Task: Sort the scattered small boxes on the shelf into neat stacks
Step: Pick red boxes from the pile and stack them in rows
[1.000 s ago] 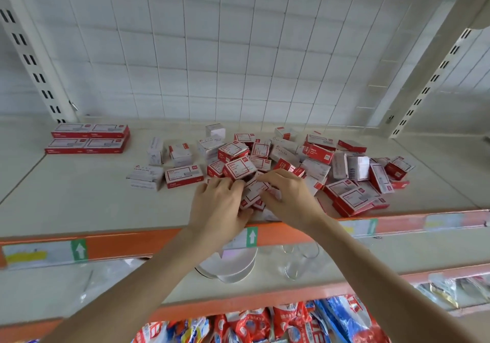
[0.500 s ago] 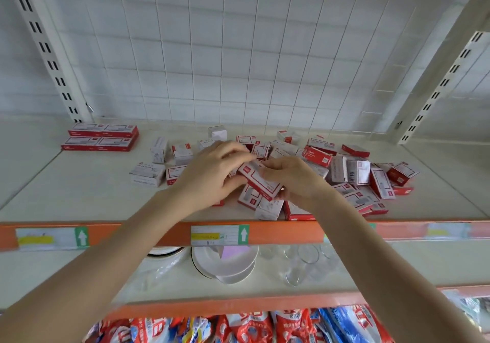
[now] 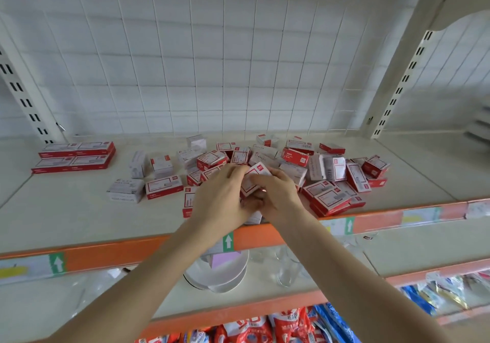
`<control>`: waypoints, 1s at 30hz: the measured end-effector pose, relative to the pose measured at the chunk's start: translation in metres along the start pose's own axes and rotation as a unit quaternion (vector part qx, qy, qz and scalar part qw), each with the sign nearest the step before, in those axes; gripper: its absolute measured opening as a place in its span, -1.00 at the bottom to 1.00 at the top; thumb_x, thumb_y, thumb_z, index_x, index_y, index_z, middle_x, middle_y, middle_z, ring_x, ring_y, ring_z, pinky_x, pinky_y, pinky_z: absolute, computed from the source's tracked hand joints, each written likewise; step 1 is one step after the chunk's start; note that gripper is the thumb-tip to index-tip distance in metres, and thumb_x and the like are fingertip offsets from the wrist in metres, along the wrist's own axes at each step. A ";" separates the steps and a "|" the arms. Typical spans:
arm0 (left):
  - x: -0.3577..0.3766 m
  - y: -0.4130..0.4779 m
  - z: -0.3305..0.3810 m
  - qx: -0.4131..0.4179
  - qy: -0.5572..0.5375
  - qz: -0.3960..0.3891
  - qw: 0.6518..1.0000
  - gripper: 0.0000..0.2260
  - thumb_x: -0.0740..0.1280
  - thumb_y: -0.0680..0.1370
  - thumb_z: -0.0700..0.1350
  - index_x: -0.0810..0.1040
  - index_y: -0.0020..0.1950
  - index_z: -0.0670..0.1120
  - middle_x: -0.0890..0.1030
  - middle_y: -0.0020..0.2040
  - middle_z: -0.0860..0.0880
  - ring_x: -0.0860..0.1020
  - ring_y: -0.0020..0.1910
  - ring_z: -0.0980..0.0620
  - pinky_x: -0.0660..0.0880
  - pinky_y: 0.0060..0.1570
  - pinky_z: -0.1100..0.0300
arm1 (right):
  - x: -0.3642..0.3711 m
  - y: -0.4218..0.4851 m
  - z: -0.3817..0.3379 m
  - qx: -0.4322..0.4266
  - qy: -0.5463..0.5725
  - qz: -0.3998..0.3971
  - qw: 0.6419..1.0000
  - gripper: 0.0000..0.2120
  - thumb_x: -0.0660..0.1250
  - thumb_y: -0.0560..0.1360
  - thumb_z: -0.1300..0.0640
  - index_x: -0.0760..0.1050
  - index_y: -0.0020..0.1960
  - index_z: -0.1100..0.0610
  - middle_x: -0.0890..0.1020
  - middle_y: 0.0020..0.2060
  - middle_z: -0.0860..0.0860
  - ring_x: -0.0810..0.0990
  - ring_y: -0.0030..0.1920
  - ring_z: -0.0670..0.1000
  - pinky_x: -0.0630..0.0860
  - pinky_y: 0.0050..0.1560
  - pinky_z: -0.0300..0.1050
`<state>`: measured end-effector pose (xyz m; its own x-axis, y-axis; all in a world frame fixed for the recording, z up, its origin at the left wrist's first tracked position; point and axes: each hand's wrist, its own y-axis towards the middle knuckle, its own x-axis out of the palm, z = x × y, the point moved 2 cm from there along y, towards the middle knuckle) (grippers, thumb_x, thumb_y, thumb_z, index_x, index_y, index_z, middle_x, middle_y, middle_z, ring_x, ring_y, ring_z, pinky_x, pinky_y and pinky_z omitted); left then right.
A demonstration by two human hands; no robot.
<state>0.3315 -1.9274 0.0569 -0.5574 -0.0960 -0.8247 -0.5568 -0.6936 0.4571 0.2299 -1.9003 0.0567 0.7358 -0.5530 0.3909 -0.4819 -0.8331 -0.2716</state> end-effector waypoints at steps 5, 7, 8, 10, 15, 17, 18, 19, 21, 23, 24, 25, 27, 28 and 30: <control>-0.007 0.003 -0.004 -0.031 0.035 0.013 0.999 -0.56 0.40 0.43 -0.01 0.46 0.28 -0.07 0.54 0.17 -0.05 0.49 0.16 -0.07 0.43 -0.02 0.13 | 0.000 -0.003 0.000 0.004 -0.059 -0.037 0.998 -0.87 0.24 0.45 0.40 0.46 -0.16 0.20 0.56 -0.31 0.14 0.54 -0.32 0.10 0.50 -0.27 -0.06; -0.013 0.004 -0.012 -0.053 0.047 0.002 0.997 -0.56 0.34 0.47 -0.02 0.41 0.33 -0.06 0.50 0.21 -0.03 0.45 0.20 -0.04 0.42 0.01 0.13 | -0.003 -0.001 -0.003 -0.039 -0.160 -0.050 0.985 -0.87 0.22 0.49 0.34 0.44 -0.15 0.15 0.58 -0.28 0.06 0.57 -0.28 0.06 0.51 -0.22 -0.09; -0.017 0.004 -0.018 -0.068 0.048 0.000 0.997 -0.56 0.34 0.48 -0.03 0.40 0.33 -0.08 0.49 0.22 -0.05 0.45 0.20 -0.05 0.43 0.01 0.12 | -0.006 0.000 -0.005 -0.093 -0.240 -0.043 0.965 -0.86 0.22 0.49 0.32 0.43 -0.15 0.11 0.58 -0.25 0.02 0.58 -0.24 0.04 0.50 -0.22 -0.13; -0.022 0.002 -0.031 -0.101 0.046 -0.002 0.994 -0.57 0.34 0.48 -0.05 0.42 0.32 -0.10 0.49 0.23 -0.07 0.45 0.21 -0.07 0.44 0.02 0.09 | -0.011 0.002 -0.007 -0.203 -0.372 -0.024 0.905 -0.84 0.24 0.48 0.30 0.38 -0.13 0.05 0.55 -0.21 -0.04 0.58 -0.19 0.00 0.47 -0.25 -0.25; -0.025 -0.015 -0.057 -0.169 0.065 -0.044 0.983 -0.57 0.31 0.50 -0.02 0.38 0.36 -0.07 0.47 0.26 -0.06 0.45 0.23 -0.07 0.42 0.07 0.05 | -0.007 0.003 -0.002 -0.311 -0.558 -0.064 0.767 -0.75 0.26 0.46 0.28 0.43 0.14 0.21 0.54 0.01 0.06 0.49 0.02 0.00 0.40 -0.07 -0.28; -0.023 -0.020 -0.063 -0.176 0.054 -0.047 0.982 -0.56 0.32 0.49 -0.05 0.38 0.36 -0.08 0.46 0.26 -0.08 0.44 0.24 -0.09 0.43 0.08 0.03 | 0.002 0.003 0.003 -0.322 -0.616 -0.090 0.714 -0.66 0.27 0.46 0.25 0.40 0.23 0.24 0.50 0.14 0.11 0.42 0.18 0.07 0.33 0.07 -0.23; -0.024 -0.022 -0.066 -0.179 0.052 -0.048 0.981 -0.56 0.32 0.49 -0.06 0.38 0.36 -0.08 0.47 0.26 -0.08 0.43 0.25 -0.10 0.42 0.10 0.02 | 0.006 0.003 0.007 -0.315 -0.642 -0.100 0.692 -0.61 0.27 0.47 0.22 0.36 0.28 0.24 0.47 0.20 0.12 0.38 0.23 0.08 0.29 0.14 -0.21; -0.024 -0.024 -0.068 -0.181 0.051 -0.048 0.981 -0.56 0.32 0.49 -0.06 0.38 0.36 -0.08 0.48 0.26 -0.08 0.43 0.25 -0.09 0.41 0.12 0.02 | 0.010 0.003 0.011 -0.303 -0.669 -0.106 0.670 -0.56 0.26 0.47 0.18 0.32 0.32 0.23 0.43 0.24 0.12 0.34 0.27 0.10 0.26 0.21 -0.17; -0.026 -0.026 -0.070 -0.182 0.055 -0.051 0.980 -0.56 0.32 0.50 -0.06 0.38 0.36 -0.07 0.48 0.25 -0.06 0.42 0.26 -0.08 0.41 0.12 0.03 | 0.015 0.004 0.018 -0.288 -0.721 -0.107 0.621 -0.50 0.26 0.47 0.09 0.26 0.35 0.22 0.37 0.27 0.11 0.29 0.28 0.13 0.24 0.26 -0.10; -0.026 -0.028 -0.071 -0.182 0.057 -0.056 0.980 -0.57 0.31 0.50 -0.05 0.38 0.36 -0.07 0.48 0.25 -0.06 0.42 0.26 -0.07 0.42 0.11 0.05 | 0.018 0.003 0.021 -0.279 -0.754 -0.100 0.587 -0.49 0.27 0.45 0.03 0.26 0.33 0.19 0.36 0.26 0.09 0.29 0.26 0.13 0.26 0.25 -0.05; -0.025 -0.028 -0.071 -0.182 0.056 -0.059 0.980 -0.57 0.30 0.51 -0.04 0.38 0.36 -0.07 0.48 0.25 -0.07 0.42 0.26 -0.07 0.42 0.11 0.06 | 0.018 0.003 0.021 -0.274 -0.761 -0.097 0.580 -0.48 0.28 0.44 0.01 0.25 0.32 0.18 0.36 0.25 0.09 0.29 0.25 0.13 0.26 0.24 -0.03; -0.025 -0.028 -0.071 -0.182 0.055 -0.060 0.980 -0.58 0.29 0.51 -0.04 0.39 0.36 -0.08 0.48 0.25 -0.07 0.42 0.26 -0.08 0.42 0.10 0.06 | 0.019 0.003 0.022 -0.271 -0.763 -0.094 0.579 -0.47 0.29 0.44 0.00 0.24 0.32 0.17 0.36 0.25 0.08 0.29 0.25 0.13 0.26 0.25 -0.03; -0.023 -0.029 -0.071 -0.183 0.051 -0.060 0.980 -0.58 0.29 0.51 -0.03 0.39 0.35 -0.09 0.48 0.24 -0.07 0.43 0.24 -0.07 0.42 0.08 0.06 | 0.019 0.005 0.021 -0.267 -0.759 -0.094 0.587 -0.39 0.32 0.42 -0.02 0.19 0.36 0.15 0.35 0.28 0.08 0.27 0.28 0.13 0.24 0.28 -0.02; -0.023 -0.028 -0.071 -0.183 0.049 -0.059 0.980 -0.58 0.29 0.51 -0.02 0.38 0.35 -0.09 0.48 0.24 -0.07 0.43 0.24 -0.06 0.43 0.08 0.07 | 0.019 0.005 0.020 -0.265 -0.757 -0.095 0.590 -0.35 0.33 0.41 -0.03 0.17 0.39 0.14 0.34 0.29 0.08 0.26 0.30 0.13 0.23 0.30 -0.02; -0.023 -0.029 -0.071 -0.183 0.050 -0.060 0.980 -0.56 0.29 0.51 0.00 0.37 0.36 -0.09 0.47 0.25 -0.06 0.43 0.24 -0.05 0.43 0.08 0.09 | 0.019 0.006 0.020 -0.265 -0.757 -0.095 0.590 -0.31 0.36 0.40 -0.05 0.13 0.41 0.13 0.33 0.31 0.07 0.25 0.33 0.13 0.22 0.32 -0.02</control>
<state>0.4041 -1.9561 0.0386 -0.4277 -0.0549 -0.9022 -0.3460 -0.9122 0.2195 0.2507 -1.9152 0.0447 0.1891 -0.1402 -0.9719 -0.1092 -0.9866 0.1211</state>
